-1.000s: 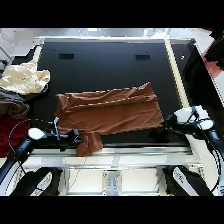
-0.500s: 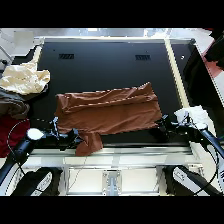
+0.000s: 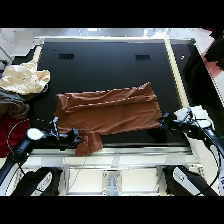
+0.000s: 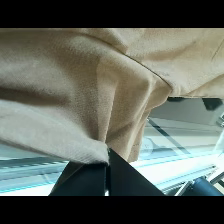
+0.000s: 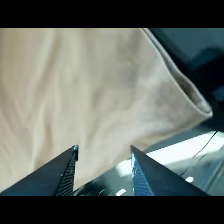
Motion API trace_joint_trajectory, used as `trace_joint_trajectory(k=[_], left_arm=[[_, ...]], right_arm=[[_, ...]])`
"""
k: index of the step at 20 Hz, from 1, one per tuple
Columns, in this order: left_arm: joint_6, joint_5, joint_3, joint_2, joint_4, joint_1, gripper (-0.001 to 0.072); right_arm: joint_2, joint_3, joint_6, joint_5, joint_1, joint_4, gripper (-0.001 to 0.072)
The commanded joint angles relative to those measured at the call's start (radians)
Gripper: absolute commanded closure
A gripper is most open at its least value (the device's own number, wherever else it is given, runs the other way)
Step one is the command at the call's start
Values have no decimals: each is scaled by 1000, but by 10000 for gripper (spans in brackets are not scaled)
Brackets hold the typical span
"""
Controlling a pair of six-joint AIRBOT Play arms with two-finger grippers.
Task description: Fold the shirts.
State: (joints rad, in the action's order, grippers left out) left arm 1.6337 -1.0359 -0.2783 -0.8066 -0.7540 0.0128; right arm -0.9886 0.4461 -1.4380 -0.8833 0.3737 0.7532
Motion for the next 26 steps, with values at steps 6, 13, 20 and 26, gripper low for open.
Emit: trace_joint_trajectory(k=[6, 13, 20, 26], left_arm=[[0, 1, 0, 1, 0, 0, 693], [0, 0, 0, 1, 0, 0, 693], [-43, 54, -11, 48, 0, -2, 693], [-119, 72, -175, 252, -272, -2, 695]], right_arm=[[72, 8, -184, -46, 1, 328, 324], [-146, 8, -26, 35, 0, 56, 325], [-155, 61, 21, 98, 0, 25, 695], [-8, 234, 296, -228, 0, 46, 696]])
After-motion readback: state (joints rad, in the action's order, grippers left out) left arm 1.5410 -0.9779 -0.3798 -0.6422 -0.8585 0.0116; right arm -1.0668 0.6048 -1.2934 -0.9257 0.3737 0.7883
